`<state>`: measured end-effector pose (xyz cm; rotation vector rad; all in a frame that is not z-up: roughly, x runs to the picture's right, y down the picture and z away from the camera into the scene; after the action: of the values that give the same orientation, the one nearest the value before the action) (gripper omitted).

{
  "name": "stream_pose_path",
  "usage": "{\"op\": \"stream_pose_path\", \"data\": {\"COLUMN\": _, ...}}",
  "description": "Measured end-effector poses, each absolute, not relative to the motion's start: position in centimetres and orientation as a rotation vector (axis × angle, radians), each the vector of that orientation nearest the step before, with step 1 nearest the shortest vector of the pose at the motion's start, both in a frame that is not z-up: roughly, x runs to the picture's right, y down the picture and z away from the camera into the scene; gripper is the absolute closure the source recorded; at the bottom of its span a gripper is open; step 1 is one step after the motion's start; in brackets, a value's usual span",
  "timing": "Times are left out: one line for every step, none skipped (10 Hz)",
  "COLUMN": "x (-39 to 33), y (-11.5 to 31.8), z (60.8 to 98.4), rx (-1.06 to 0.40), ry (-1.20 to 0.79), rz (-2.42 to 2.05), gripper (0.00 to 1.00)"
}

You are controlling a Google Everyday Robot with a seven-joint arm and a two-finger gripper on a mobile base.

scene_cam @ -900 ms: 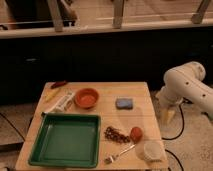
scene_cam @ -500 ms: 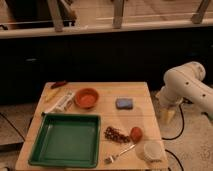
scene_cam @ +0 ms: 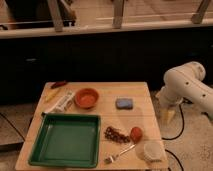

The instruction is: Place sponge in tray

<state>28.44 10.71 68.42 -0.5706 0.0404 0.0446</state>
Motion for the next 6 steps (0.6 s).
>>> {"op": "stream_pose_path", "data": {"x": 28.43, "y": 10.71, "z": 68.42, "rx": -0.571, "ry": 0.040, "rz": 0.045, "gripper": 0.20}}
{"op": "stream_pose_path", "data": {"x": 28.44, "y": 10.70, "z": 68.41, "rx": -0.571, "ry": 0.041, "rz": 0.045, "gripper": 0.20}}
{"op": "stream_pose_path", "data": {"x": 28.43, "y": 10.70, "z": 68.41, "rx": -0.570, "ry": 0.040, "rz": 0.044, "gripper": 0.20}}
{"op": "stream_pose_path", "data": {"x": 28.43, "y": 10.69, "z": 68.41, "rx": -0.570, "ry": 0.040, "rz": 0.044, "gripper": 0.20}}
{"op": "stream_pose_path", "data": {"x": 28.42, "y": 10.69, "z": 68.42, "rx": -0.570, "ry": 0.040, "rz": 0.044, "gripper": 0.20}}
{"op": "stream_pose_path", "data": {"x": 28.12, "y": 10.58, "z": 68.77, "rx": -0.567, "ry": 0.036, "rz": 0.040, "gripper": 0.20}}
